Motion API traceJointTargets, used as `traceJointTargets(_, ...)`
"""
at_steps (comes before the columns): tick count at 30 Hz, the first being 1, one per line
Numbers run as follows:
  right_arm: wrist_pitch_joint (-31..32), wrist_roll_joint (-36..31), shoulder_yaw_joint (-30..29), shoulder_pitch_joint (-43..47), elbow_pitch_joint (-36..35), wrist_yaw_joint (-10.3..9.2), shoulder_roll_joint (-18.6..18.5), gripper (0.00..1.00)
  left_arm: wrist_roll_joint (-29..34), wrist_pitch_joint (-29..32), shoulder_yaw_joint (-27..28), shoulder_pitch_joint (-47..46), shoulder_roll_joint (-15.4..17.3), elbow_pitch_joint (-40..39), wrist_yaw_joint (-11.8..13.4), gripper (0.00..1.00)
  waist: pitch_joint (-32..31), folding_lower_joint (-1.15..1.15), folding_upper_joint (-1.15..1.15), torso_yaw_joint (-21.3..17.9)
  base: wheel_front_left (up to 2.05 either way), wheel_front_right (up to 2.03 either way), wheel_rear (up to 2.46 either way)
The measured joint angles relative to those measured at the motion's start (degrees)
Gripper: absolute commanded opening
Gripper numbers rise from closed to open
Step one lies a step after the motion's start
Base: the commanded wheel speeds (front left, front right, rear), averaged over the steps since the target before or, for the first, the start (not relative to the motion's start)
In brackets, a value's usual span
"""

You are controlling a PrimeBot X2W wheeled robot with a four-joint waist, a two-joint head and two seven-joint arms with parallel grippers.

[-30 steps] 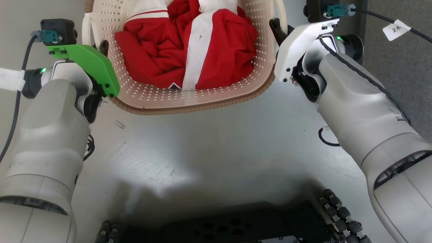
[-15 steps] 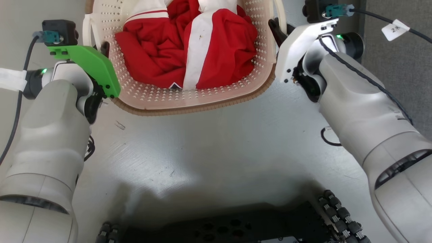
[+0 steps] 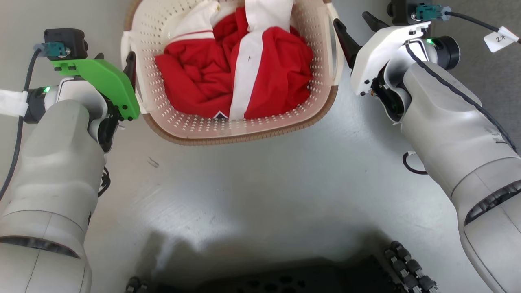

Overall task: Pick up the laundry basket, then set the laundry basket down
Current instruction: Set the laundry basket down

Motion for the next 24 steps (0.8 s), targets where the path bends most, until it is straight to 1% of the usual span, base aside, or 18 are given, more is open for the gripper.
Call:
traceJointTargets(1,-0.15,0.01,-0.01,0.04,0.0,0.25,-0.02,1.0,0.01,-0.66,-0.08,0.0,0.01,0.02,0.0,1.0,-0.44,0.0,0.0,0.03,0.0,0.0,0.0)
traceJointTargets(6,-2.76,0.47,-0.32,0.98,0.22,0.27,-0.01,1.0,0.42,-4.27,-0.33,0.19,0.44,0.12,0.0,1.0,-3.78,0.0,0.0,0.12,0.0,0.0,0.0)
traceJointTargets(13,-4.7,0.63,-1.13,2.35,0.26,0.29,-0.02,1.0,0.73,-9.16,-0.67,1.09,1.01,-0.12,0.0,1.0,-8.79,0.0,0.0,0.09,0.0,0.0,0.0)
traceJointTargets(20,-5.61,0.85,-1.75,5.15,-0.44,0.3,-0.01,1.0,1.72,-11.29,-0.92,4.65,0.96,-0.97,0.0,1.0,-15.09,0.0,0.0,0.07,0.0,0.0,0.0)
traceJointTargets(24,-6.02,0.82,-2.49,6.56,-2.02,0.12,-0.08,1.0,1.85,-11.74,-0.66,6.3,0.97,-2.43,0.03,1.0,-18.36,0.0,0.0,0.0,0.0,0.0,0.0)
